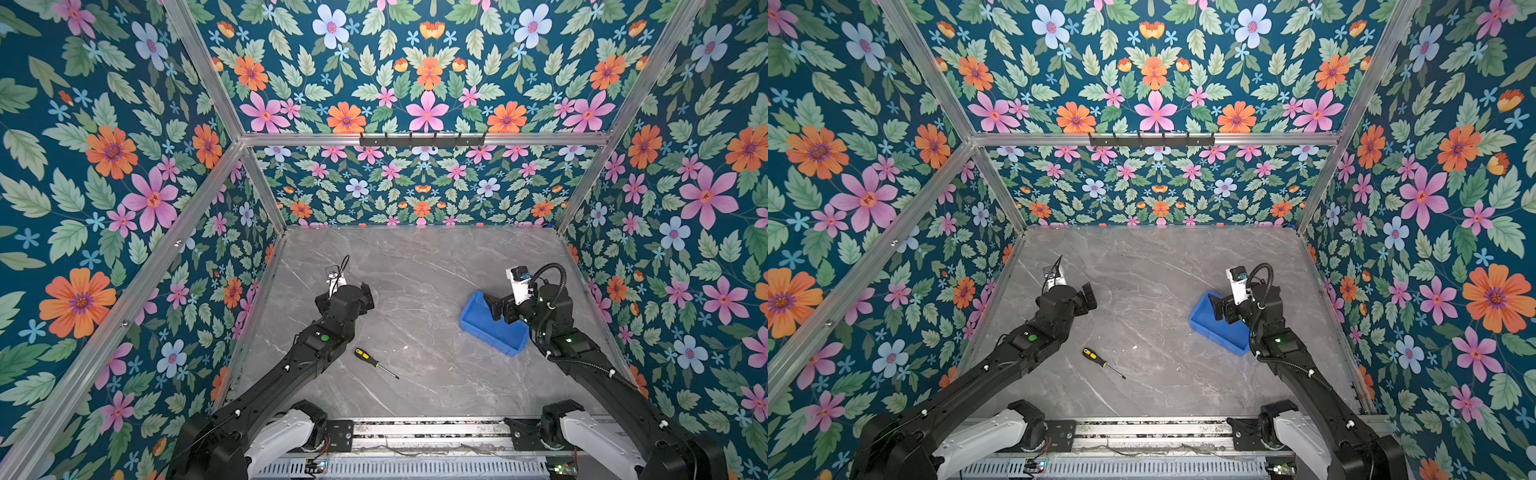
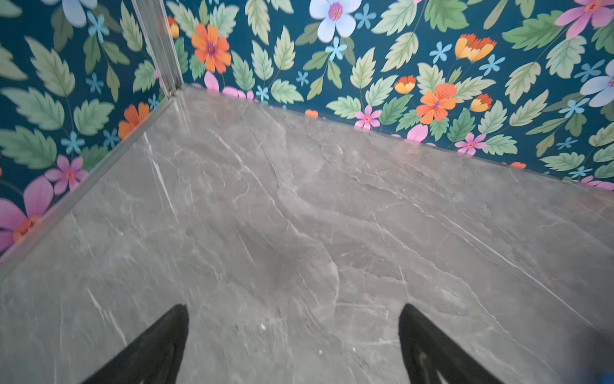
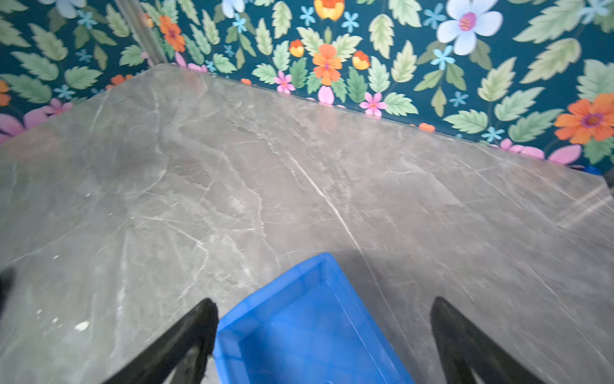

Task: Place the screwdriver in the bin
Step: 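Move the left gripper toward the yellow-and-black screwdriver while the right gripper rises, then lower the left gripper onto the screwdriver handle and close it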

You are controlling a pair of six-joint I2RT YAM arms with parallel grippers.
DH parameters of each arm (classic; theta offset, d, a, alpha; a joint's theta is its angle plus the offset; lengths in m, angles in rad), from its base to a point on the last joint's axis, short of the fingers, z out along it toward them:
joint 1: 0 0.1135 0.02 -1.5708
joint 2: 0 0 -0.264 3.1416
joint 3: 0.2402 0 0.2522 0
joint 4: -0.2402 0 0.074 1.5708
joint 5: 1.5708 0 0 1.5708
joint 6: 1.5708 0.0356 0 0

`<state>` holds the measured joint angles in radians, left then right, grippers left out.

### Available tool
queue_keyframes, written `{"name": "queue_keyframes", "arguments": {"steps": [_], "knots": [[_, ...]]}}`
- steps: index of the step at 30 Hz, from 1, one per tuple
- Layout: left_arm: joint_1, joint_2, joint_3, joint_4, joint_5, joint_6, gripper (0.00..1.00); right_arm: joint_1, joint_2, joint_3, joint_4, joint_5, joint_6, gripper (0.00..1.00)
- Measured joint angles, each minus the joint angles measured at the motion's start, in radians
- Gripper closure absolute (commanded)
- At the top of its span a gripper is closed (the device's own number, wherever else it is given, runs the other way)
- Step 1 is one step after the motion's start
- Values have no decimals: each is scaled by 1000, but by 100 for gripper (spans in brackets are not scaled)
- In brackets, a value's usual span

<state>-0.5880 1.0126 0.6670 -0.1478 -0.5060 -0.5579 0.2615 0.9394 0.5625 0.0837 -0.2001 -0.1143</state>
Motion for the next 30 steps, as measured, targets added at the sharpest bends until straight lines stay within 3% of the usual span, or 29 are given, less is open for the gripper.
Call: {"name": "queue_keyframes", "arguments": {"steps": [10,14,23,30], "knots": [[-72,-7,13,-375,119,-449,0,241,53,96,-88,-43,-62,1],[-104,42,24,-460,196,-574,7,327,100,128,-107,-61,-100,1],[-106,166,51,-561,272,-692,21,373,140,147,-126,-87,-124,1],[-100,288,69,-566,323,-689,35,373,148,174,-143,-103,-132,1]]}}
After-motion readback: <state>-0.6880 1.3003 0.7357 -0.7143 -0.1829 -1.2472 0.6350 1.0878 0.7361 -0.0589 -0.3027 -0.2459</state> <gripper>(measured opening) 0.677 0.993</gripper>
